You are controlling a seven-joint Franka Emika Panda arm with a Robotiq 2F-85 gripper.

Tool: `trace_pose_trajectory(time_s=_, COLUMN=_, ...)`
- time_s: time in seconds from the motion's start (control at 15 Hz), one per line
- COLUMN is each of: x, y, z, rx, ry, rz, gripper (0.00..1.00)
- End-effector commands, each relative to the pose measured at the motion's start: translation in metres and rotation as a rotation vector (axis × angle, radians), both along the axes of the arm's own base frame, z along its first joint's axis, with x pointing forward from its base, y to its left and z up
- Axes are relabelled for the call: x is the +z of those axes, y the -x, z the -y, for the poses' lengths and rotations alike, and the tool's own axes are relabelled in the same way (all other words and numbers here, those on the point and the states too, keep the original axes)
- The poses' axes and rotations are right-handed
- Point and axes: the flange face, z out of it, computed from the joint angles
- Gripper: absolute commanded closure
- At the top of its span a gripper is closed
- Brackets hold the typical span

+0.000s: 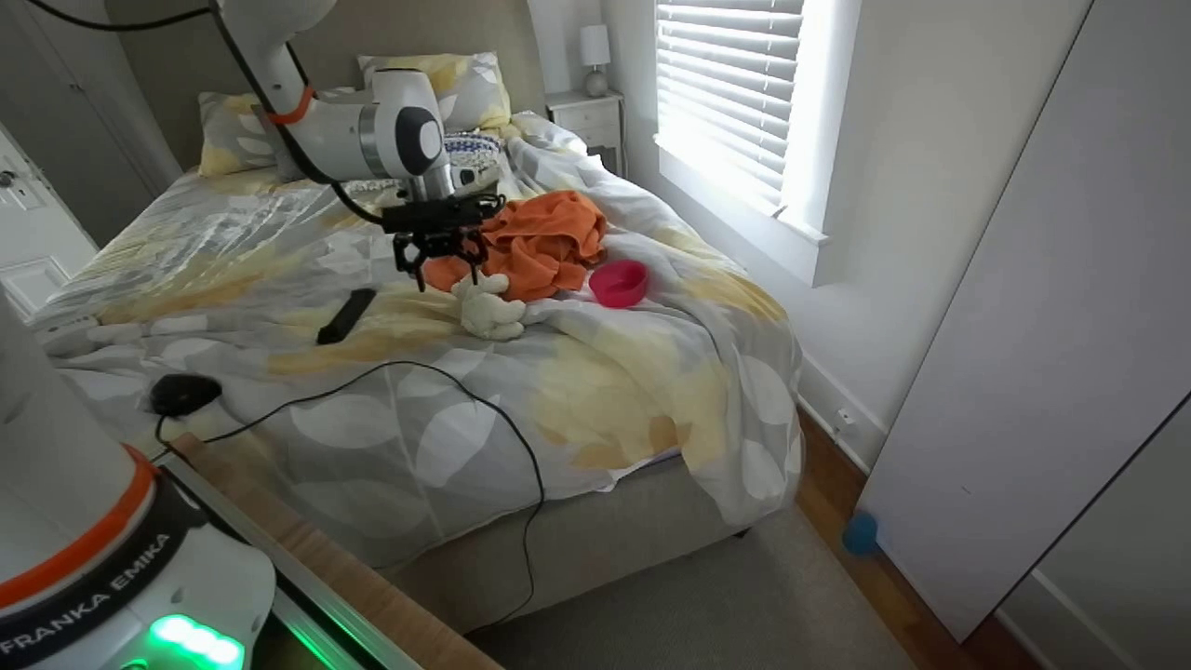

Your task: Pick up the plush teddy bear and move it to the left on top of the bedside alarm clock radio on the bed

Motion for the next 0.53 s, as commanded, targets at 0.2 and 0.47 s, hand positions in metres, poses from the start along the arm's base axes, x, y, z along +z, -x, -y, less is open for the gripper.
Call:
trace_pose_trajectory(time_s=0.2, x=-0.029, y=-0.022, z=0.007, rx=-0.033, ry=0.015, rz=0.006, gripper=0.0)
trace_pose_trajectory(time_s=0.47, x=-0.043, y=-0.028, z=0.014, rx=-0.051, ry=0.016, rz=-0.011, gripper=0.0)
